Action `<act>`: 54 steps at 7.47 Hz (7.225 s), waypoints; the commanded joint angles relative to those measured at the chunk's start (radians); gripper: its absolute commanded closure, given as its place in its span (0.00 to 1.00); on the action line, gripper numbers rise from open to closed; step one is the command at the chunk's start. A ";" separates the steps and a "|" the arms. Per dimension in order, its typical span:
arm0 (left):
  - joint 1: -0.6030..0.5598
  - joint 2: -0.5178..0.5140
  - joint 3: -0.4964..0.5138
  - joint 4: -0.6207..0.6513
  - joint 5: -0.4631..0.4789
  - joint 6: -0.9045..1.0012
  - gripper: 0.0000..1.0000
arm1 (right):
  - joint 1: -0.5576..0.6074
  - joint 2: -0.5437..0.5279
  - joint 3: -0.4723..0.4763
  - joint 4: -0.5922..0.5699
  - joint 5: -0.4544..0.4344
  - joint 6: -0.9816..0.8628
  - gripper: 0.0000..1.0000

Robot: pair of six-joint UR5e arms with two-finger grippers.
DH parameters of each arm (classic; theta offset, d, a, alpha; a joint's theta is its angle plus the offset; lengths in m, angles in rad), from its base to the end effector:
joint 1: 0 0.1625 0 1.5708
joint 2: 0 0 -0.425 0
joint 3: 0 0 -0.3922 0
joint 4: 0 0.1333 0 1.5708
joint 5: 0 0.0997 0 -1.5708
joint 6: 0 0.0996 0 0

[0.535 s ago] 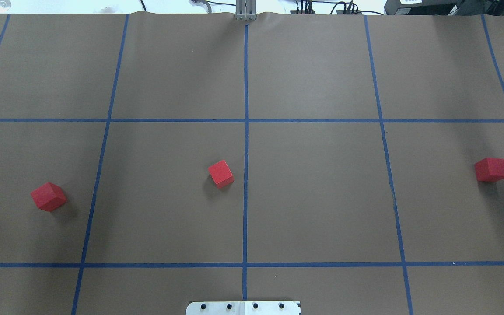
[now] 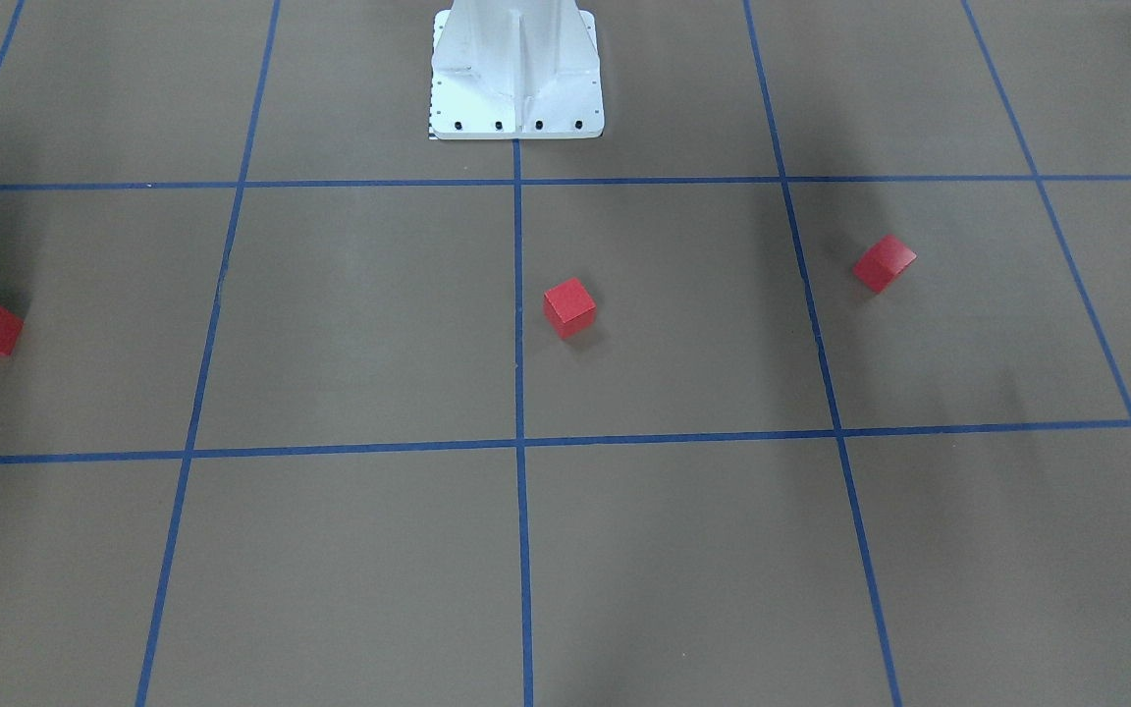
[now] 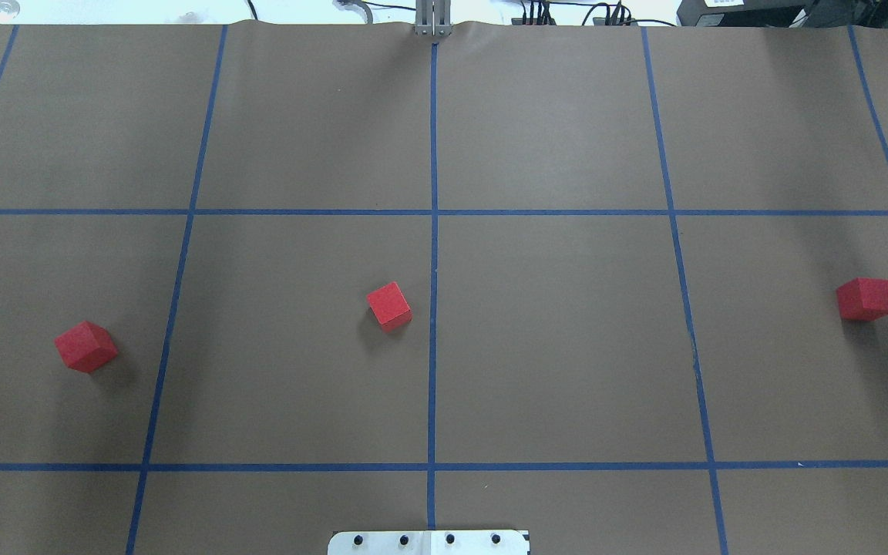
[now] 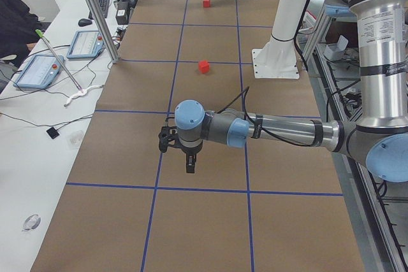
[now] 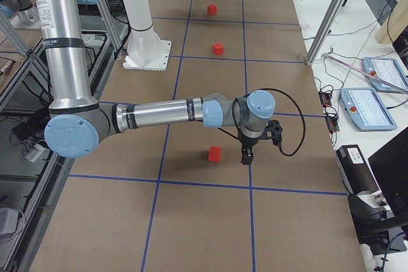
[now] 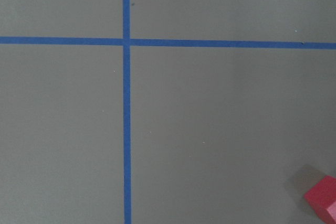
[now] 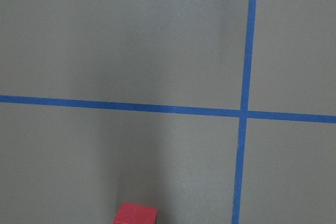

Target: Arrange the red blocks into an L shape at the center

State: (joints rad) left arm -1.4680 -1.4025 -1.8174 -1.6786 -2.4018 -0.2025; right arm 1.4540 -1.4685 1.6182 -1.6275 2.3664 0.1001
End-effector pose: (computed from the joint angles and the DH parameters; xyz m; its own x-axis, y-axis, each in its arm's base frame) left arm -0.0153 -0.4341 0.5984 0.6634 0.0043 -0.7482 0.0333 0.9988 0.0353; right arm -0.0008 -0.5405 0.5869 0.6955 -0.0479 0.7169 0.0468 0.9987 0.0213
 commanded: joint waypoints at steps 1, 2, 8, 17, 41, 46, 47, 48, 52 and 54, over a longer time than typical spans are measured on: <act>0.000 0.007 0.001 -0.001 0.074 0.002 0.00 | -0.001 -0.009 -0.006 0.006 -0.004 0.001 0.00; 0.000 0.007 0.004 -0.001 0.076 0.003 0.00 | -0.001 -0.021 -0.006 0.006 -0.003 0.003 0.00; 0.000 0.007 -0.008 -0.006 0.066 0.005 0.00 | -0.024 -0.104 -0.015 0.196 0.017 0.009 0.00; 0.000 0.022 -0.026 -0.015 0.064 0.000 0.00 | -0.145 -0.133 0.014 0.256 0.010 0.237 0.01; 0.002 0.020 -0.034 -0.029 0.047 -0.001 0.00 | -0.883 0.508 0.100 0.063 -0.364 1.170 1.00; 0.003 0.019 -0.030 -0.027 0.049 0.000 0.00 | -0.983 0.680 -0.042 0.061 -0.391 1.254 1.00; 0.003 0.019 -0.030 -0.029 0.047 0.000 0.00 | -1.006 0.682 -0.047 0.061 -0.406 1.259 1.00; 0.003 0.019 -0.033 -0.027 0.047 -0.001 0.00 | -1.027 0.685 -0.058 0.061 -0.436 1.280 1.00; 0.003 0.019 -0.034 -0.029 0.047 0.000 0.00 | -1.055 0.686 -0.080 0.061 -0.444 1.330 1.00; 0.003 0.020 -0.036 -0.029 0.047 0.000 0.00 | -1.058 0.686 -0.087 0.061 -0.446 1.331 0.91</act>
State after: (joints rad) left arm -1.4649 -1.3834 -1.8524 -1.7073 -2.3546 -0.2027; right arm 0.3985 -0.7827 1.5364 -1.5662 1.9215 1.4297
